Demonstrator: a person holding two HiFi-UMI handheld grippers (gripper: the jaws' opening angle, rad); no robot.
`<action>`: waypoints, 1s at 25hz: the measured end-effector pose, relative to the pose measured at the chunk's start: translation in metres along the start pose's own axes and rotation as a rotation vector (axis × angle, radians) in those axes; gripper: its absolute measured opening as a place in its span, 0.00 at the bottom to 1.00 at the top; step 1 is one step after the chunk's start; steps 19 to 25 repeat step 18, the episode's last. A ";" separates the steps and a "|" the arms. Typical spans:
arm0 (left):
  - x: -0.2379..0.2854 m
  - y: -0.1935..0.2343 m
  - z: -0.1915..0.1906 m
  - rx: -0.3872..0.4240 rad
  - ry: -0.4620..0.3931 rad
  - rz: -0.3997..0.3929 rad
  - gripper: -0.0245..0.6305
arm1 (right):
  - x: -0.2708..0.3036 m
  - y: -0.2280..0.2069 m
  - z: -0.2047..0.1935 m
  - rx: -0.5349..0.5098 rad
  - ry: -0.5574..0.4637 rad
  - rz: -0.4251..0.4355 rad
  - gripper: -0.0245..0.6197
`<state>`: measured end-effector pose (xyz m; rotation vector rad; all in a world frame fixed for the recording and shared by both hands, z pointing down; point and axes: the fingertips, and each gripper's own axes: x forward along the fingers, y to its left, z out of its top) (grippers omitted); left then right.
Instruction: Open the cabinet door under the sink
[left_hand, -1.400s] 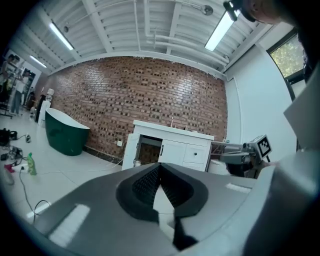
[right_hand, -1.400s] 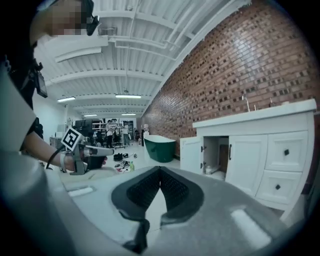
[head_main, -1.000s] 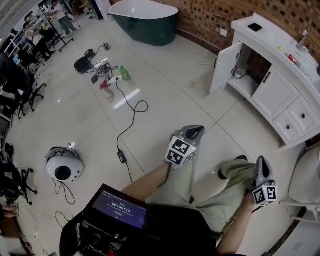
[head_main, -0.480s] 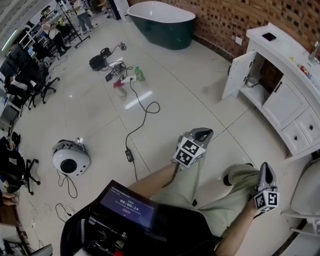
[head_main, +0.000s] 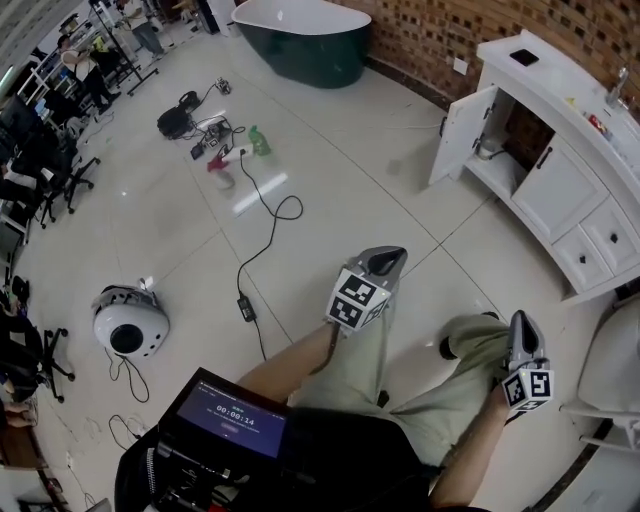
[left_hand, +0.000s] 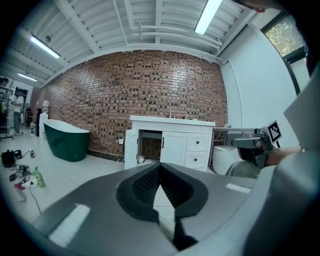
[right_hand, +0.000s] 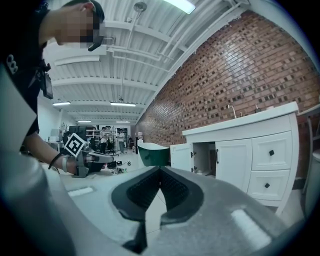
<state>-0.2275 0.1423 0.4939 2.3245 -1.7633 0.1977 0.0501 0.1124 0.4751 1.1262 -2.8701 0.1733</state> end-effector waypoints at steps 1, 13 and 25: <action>-0.001 0.001 0.000 0.000 0.001 0.002 0.06 | 0.000 0.001 0.000 0.001 0.001 0.001 0.03; 0.001 -0.001 0.000 0.007 0.001 0.009 0.06 | -0.001 -0.002 -0.003 -0.002 0.012 -0.005 0.03; 0.002 0.001 0.000 0.008 0.000 0.007 0.06 | 0.001 -0.001 -0.003 -0.006 0.021 -0.010 0.03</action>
